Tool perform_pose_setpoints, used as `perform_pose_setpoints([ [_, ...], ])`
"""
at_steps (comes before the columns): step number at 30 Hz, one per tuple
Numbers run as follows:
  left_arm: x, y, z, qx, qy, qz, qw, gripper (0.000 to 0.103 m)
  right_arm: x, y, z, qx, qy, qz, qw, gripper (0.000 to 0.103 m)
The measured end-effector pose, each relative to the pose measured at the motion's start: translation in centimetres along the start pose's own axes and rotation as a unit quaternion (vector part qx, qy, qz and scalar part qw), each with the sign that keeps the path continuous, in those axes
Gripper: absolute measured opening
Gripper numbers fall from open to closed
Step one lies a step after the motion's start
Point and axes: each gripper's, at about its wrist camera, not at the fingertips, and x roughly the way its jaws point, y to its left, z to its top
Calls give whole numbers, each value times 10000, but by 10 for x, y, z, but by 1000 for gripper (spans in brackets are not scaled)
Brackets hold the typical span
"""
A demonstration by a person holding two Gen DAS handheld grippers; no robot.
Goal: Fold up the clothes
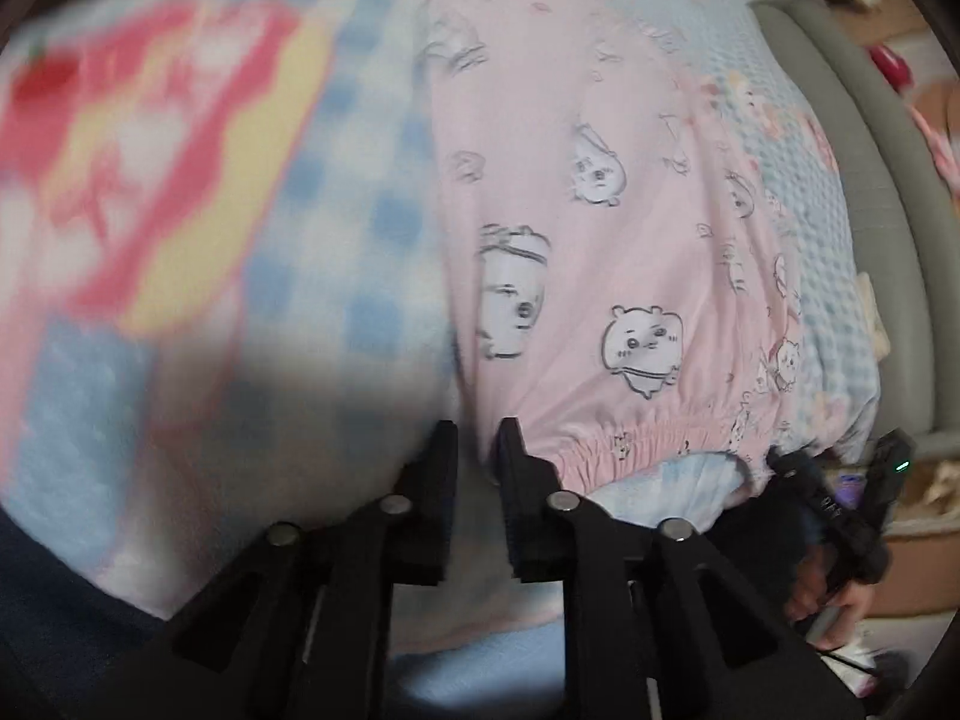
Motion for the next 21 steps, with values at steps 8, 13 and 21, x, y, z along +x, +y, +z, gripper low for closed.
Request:
perform_pose_setpoints([
  [8,-52,-65,49,1418,-606,1557,9757,38,-44,-12,51,-16,-586,370,9976,26],
  [13,-24,-145,126,2222,-665,922,9684,38,-43,-28,118,-123,-817,37,9966,26],
  [21,76,-246,253,2303,-467,278,9716,51,11,-42,222,95,-656,-450,9968,26],
])
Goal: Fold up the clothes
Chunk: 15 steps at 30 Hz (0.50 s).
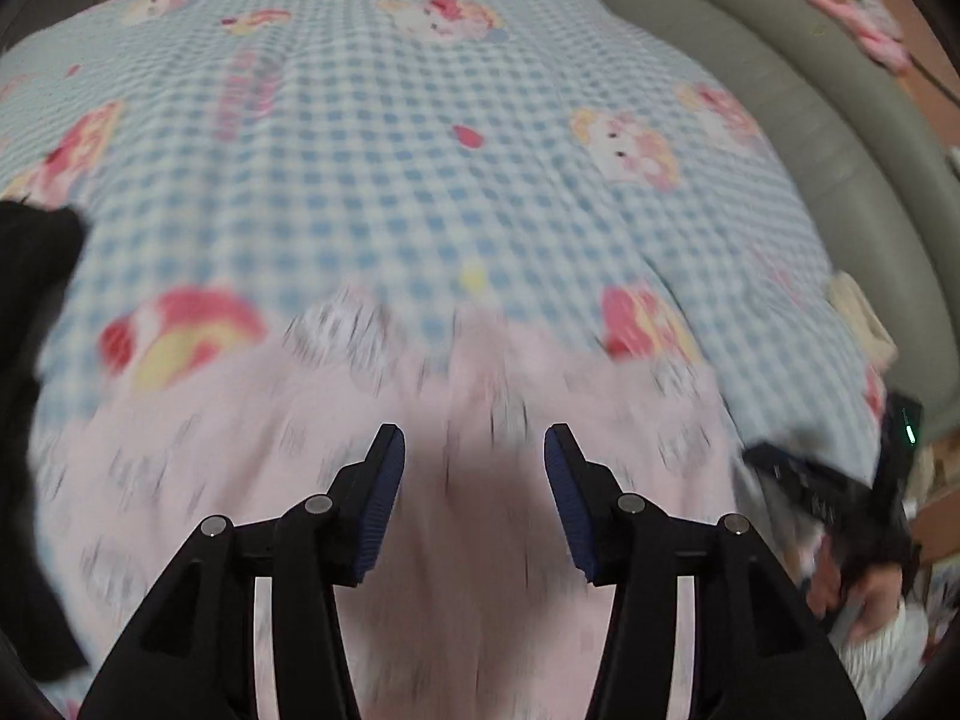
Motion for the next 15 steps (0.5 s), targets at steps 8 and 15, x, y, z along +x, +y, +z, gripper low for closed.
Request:
perform_pose_setpoints([
  [8,90,-11,28,69,692,13,9976,39,30,-30,20,455,232,165,9986,29],
  [15,45,-6,12,195,-247,103,9995,7,35,-27,27,607,158,771,9950,49],
])
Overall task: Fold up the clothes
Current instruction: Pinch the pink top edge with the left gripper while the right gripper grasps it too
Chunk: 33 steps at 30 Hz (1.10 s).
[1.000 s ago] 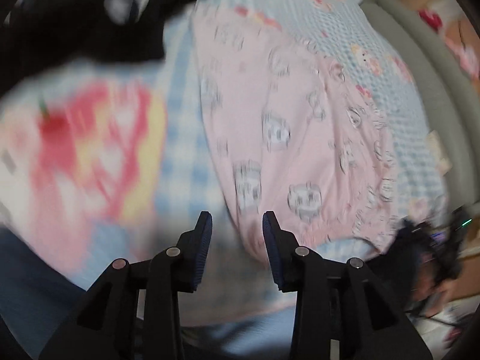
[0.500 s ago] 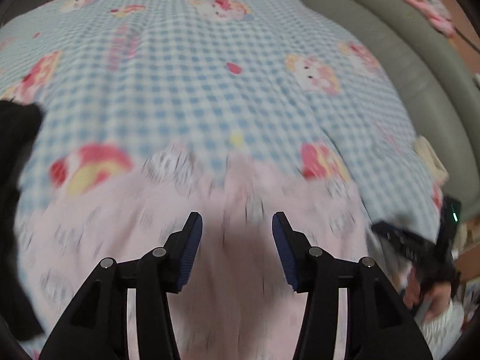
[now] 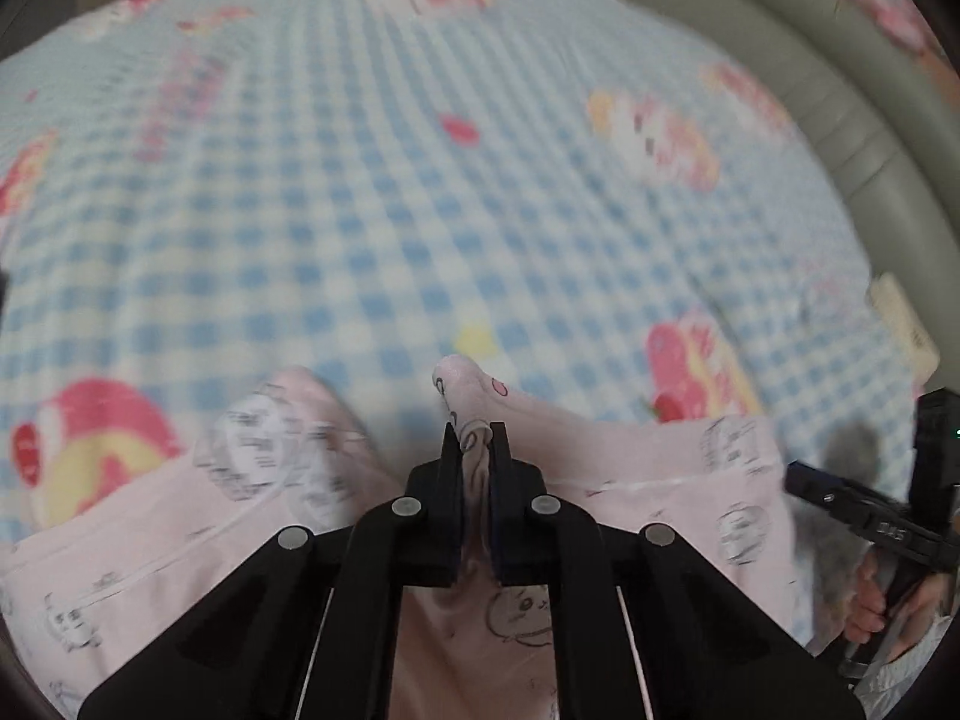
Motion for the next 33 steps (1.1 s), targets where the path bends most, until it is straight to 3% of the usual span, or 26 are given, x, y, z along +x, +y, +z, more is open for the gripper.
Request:
perform_pose_setpoints([
  [4,-19,16,-3,-46,-126,-75,9999,7,0,12,4,-272,-91,136,9995,60],
  [10,-19,32,-11,-37,25,-1,10000,7,42,29,7,-487,378,-73,9981,60],
  [12,-15,34,-14,-22,78,67,9999,7,42,28,4,-468,285,-85,9985,60],
  [18,-3,43,-17,-101,239,89,9996,7,38,13,1,-207,320,322,9988,59],
  [19,-1,41,-16,-64,267,90,9996,7,43,14,0,-274,435,298,9982,54],
  [21,1,32,-12,95,266,100,9996,7,45,20,0,-487,473,135,9976,20],
  [23,-2,18,-1,352,152,30,9993,7,28,27,3,-607,217,60,9979,8],
  [29,5,-33,51,877,-80,-359,9955,7,-46,15,11,-507,-940,-366,9936,5],
  [31,35,-47,61,947,39,-259,9952,11,-46,-3,13,-344,-959,-572,9932,5],
  [33,73,-53,60,1002,463,-96,9938,15,-25,-21,13,-172,-660,-714,9951,6],
])
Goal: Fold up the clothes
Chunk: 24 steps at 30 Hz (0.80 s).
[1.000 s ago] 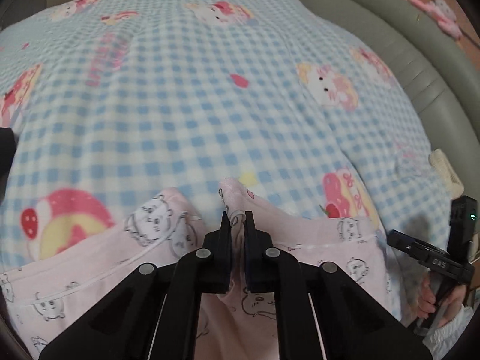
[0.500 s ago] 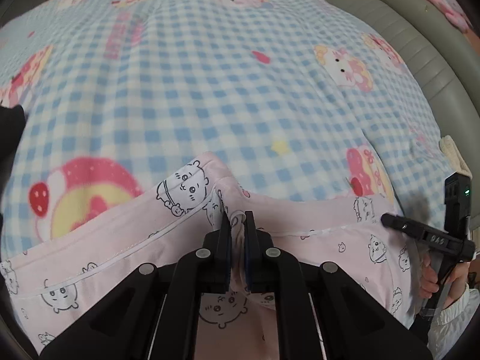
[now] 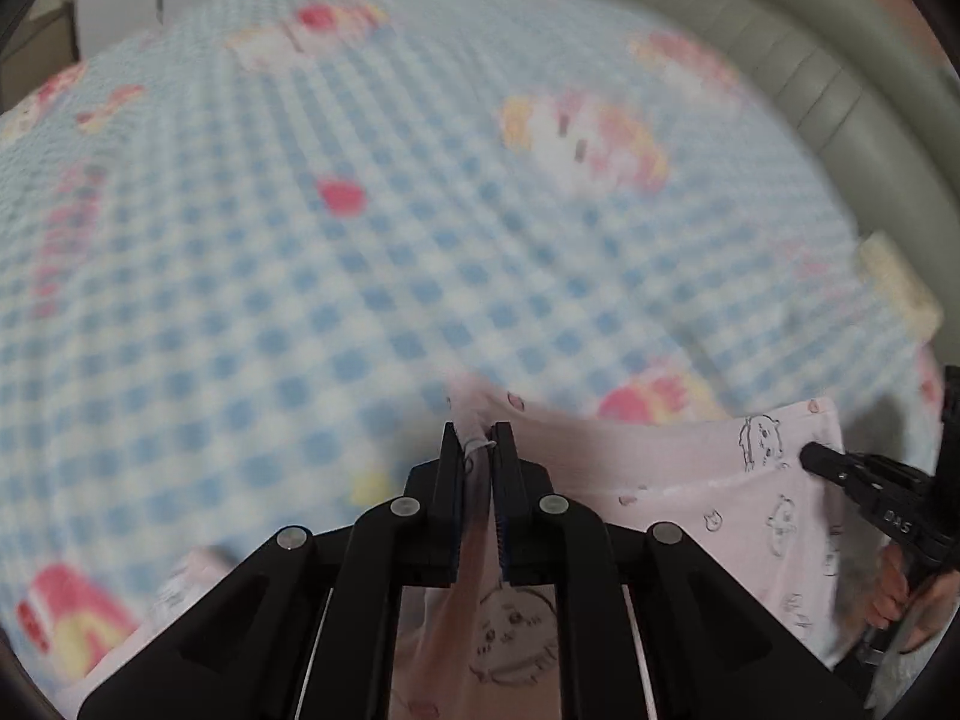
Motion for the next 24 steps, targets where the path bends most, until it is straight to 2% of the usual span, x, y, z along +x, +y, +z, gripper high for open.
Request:
perform_pose_setpoints([
  [1,14,1,-1,-100,296,98,9995,16,15,-7,-3,115,222,-80,9997,8],
  [3,15,5,-5,-324,332,156,9988,20,29,-14,-8,239,540,-49,9982,13],
  [4,2,5,-8,-383,120,86,9992,23,20,-14,-8,261,441,-11,9987,14],
  [5,-16,4,-14,-396,-106,59,9991,34,11,-14,-8,283,341,27,9990,20],
  [6,-34,2,-19,-409,-331,32,9986,39,-1,-11,-8,243,164,54,9996,25],
  [9,-85,-6,-49,-322,-799,-20,9963,39,-47,-6,-16,195,-319,148,9992,26],
  [11,-108,-12,-78,-269,-852,-119,9959,39,-69,7,-30,214,-373,436,9981,26],
  [14,-128,-12,-137,-382,-639,-155,9971,39,-89,31,-65,120,-196,822,9963,27],
  [19,-146,-7,-225,-949,-444,-217,9943,39,-72,75,-148,-194,489,1036,9932,28],
  [22,-147,-4,-266,-1281,-377,-284,9906,39,-62,88,-181,-287,728,922,9927,28],
  [24,-121,-3,-284,-1508,105,-191,9883,39,-53,95,-193,-333,989,728,9919,28],
])
